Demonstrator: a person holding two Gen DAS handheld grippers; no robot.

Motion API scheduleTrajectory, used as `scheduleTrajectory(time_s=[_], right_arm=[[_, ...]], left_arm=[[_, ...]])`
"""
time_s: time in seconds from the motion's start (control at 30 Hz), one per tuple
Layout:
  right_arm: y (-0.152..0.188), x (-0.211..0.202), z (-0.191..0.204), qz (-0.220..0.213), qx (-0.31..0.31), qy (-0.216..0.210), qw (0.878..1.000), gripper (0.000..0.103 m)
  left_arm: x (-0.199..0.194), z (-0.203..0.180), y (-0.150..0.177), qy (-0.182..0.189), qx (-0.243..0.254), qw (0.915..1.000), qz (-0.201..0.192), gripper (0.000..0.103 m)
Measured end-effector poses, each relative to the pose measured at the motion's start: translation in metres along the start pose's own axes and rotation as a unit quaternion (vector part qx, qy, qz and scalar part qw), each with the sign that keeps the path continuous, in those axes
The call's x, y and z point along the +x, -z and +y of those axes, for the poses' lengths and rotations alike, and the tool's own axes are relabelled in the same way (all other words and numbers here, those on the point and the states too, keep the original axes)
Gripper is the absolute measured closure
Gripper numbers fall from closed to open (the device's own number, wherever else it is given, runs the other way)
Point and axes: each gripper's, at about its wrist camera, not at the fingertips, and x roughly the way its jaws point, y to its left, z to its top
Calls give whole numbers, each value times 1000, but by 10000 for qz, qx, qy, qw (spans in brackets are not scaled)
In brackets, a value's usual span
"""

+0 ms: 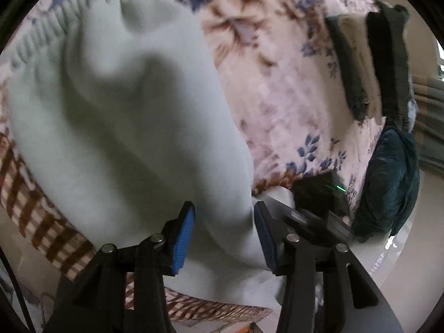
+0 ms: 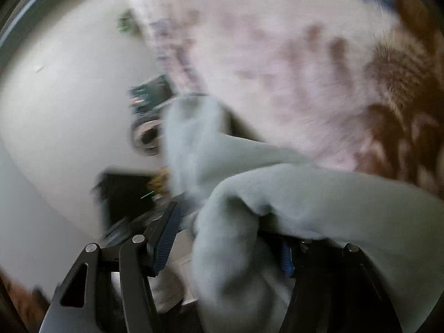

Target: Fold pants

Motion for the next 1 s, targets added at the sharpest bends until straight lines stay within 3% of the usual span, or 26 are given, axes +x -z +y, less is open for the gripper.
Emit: scheduleTrajectory(time_s=[0.07, 0.13, 0.2, 0.23, 0.3, 0.33, 0.43, 0.57, 0.6, 0.63, 0.7, 0.77, 0.8, 0.87, 1.0], right_arm=[[-12, 8, -10, -118, 205, 71, 9997, 46], [-14, 4, -8, -236, 190, 153, 9994, 71], [-9, -17, 3, -669, 111, 214, 9975, 77], [-7, -35, 10, -964, 39, 169, 9952, 81], [-3, -79, 21, -1696, 9, 115, 9854, 82], [-4, -91, 22, -1842, 24, 124, 9828, 82], [-8, -111, 16, -1990, 254, 438, 9787, 82], [-5, -130, 0, -2010, 695, 99, 9771, 81], [-2, -132, -3, -1914, 694, 51, 9790, 75], [-5, -122, -5, -1529, 702, -1, 9857, 57], [-5, -107, -6, -1040, 647, 220, 9922, 47], [-11, -103, 0, -963, 557, 928, 9894, 65], [-14, -116, 1, -1168, 636, 1024, 9858, 85], [-17, -150, 4, -1655, 705, 1158, 9768, 88], [-9, -241, 21, -2762, 613, 1698, 9440, 92]], left_arm=[[-9, -3, 1, -112, 151, 9993, -317, 60], [-10, 0, -3, -500, 469, 9955, -651, 60], [3, 6, -13, -950, 677, 9902, -770, 60], [15, 17, -19, -1148, 680, 9891, -627, 60], [38, 36, -30, -1258, 375, 9910, -278, 61], [44, 44, -34, -1086, 199, 9937, -192, 61], [46, 45, -41, -1093, 257, 9936, -159, 60], [44, 46, -44, -1087, 303, 9936, -105, 60], [46, 45, -45, -1121, 335, 9931, -91, 60], [47, 43, -46, -1138, 353, 9928, -87, 60], [49, 43, -47, -1152, 379, 9926, -76, 60], [52, 42, -48, -1167, 395, 9924, -78, 60], [53, 42, -48, -1165, 420, 9923, -75, 60], [55, 40, -47, -1171, 452, 9921, -79, 60], [50, 41, -47, -1130, 433, 9926, -72, 60]])
